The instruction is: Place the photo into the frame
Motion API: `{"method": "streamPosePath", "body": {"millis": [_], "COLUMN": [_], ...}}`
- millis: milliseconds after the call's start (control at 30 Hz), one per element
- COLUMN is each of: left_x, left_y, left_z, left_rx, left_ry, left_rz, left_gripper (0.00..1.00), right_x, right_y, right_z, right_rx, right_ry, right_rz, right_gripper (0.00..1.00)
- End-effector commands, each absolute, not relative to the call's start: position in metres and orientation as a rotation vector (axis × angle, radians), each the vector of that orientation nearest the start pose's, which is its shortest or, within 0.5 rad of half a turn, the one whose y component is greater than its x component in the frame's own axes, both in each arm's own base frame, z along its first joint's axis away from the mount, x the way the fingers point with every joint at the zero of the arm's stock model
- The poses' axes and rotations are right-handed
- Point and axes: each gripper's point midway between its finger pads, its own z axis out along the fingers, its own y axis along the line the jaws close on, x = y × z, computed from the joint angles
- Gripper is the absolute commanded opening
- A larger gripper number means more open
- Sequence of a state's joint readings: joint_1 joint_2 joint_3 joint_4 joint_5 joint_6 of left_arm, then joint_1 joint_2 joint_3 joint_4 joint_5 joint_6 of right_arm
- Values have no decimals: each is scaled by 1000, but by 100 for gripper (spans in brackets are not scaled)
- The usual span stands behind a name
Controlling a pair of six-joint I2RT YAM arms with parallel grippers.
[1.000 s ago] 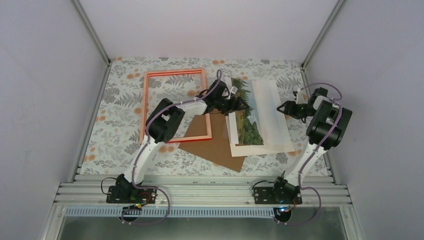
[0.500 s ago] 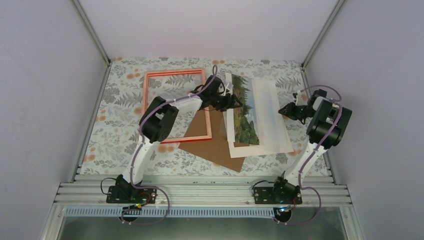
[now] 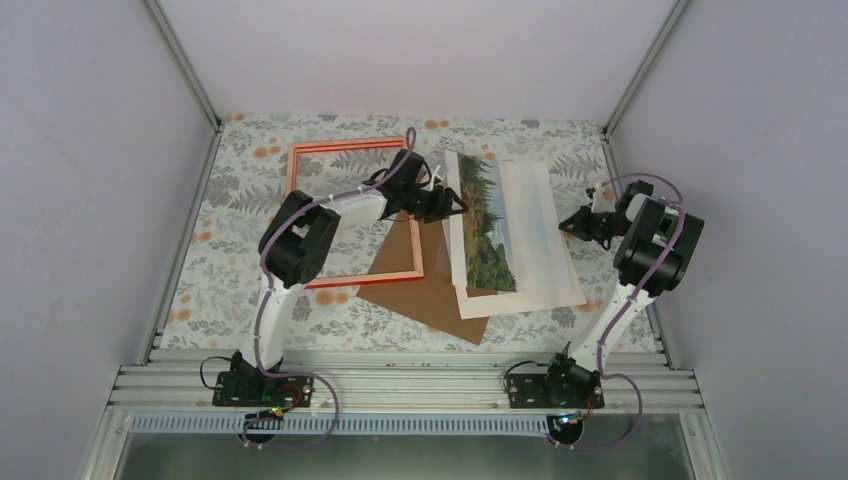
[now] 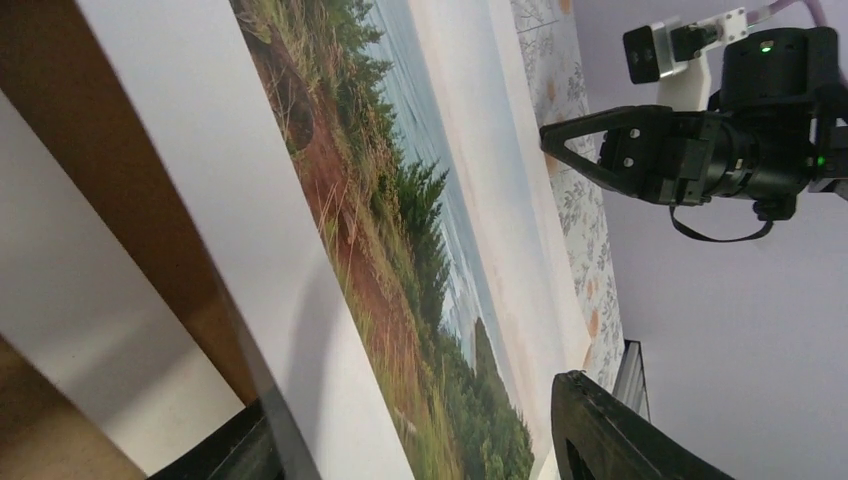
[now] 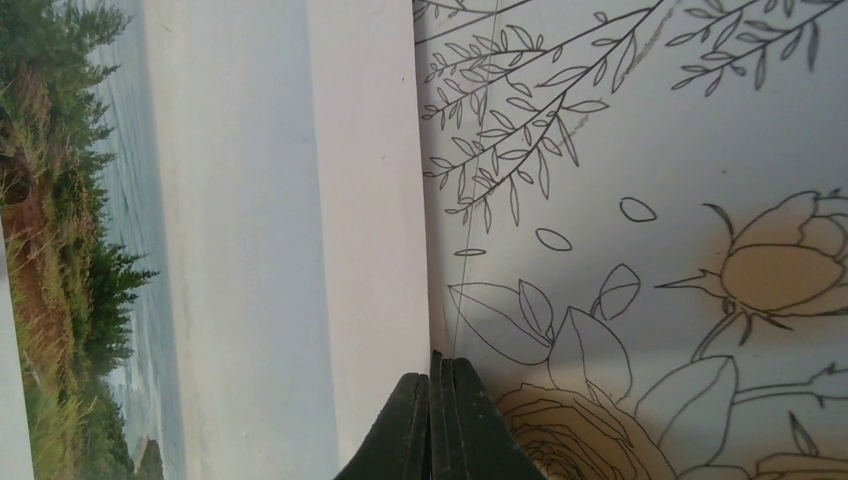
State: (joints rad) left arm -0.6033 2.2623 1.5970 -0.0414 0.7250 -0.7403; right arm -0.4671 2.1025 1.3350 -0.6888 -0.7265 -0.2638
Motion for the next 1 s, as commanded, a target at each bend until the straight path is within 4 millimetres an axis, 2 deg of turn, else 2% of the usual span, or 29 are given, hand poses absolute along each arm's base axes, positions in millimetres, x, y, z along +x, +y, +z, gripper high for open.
{"method": "streamPosePath", "body": {"millis": [0, 167, 300, 367, 500, 600, 700, 867, 967], "left_x": [402, 399, 400, 400, 402, 403, 402, 407, 409], "left_y": [-417, -419, -419, -418, -416, -414, -414, -412, -413], "left_z": [114, 115, 115, 116, 119, 123, 125, 124, 124], "left_rx": [349, 366, 364, 359, 374, 376, 383, 385, 386], "left_ry": [2425, 2403, 2401, 2402, 2399, 2395, 2396, 2420, 2433], "left_rz": [-1519, -1567, -1573, -1570, -1558, -1555, -1544, -1496, -1485], "left_gripper": [54, 34, 22, 19, 5, 3, 2, 2, 2], "right_x": [355, 358, 360, 361, 364, 369, 377, 387, 384], "right_y": [-73, -73, -73, -73, -72, -73, -76, -72, -63], "right_z": [-44, -43, -40, -39, -32, -21, -3, 36, 42], "right_rx": [347, 352, 350, 347, 338, 306, 236, 105, 35], "right_ry": [2890, 2883, 2876, 2871, 2848, 2819, 2780, 2681, 2677], "right_rz": [855, 862, 870, 867, 879, 873, 841, 800, 769], "right_gripper": [4, 4, 5, 5, 7, 11, 20, 45, 48]}}
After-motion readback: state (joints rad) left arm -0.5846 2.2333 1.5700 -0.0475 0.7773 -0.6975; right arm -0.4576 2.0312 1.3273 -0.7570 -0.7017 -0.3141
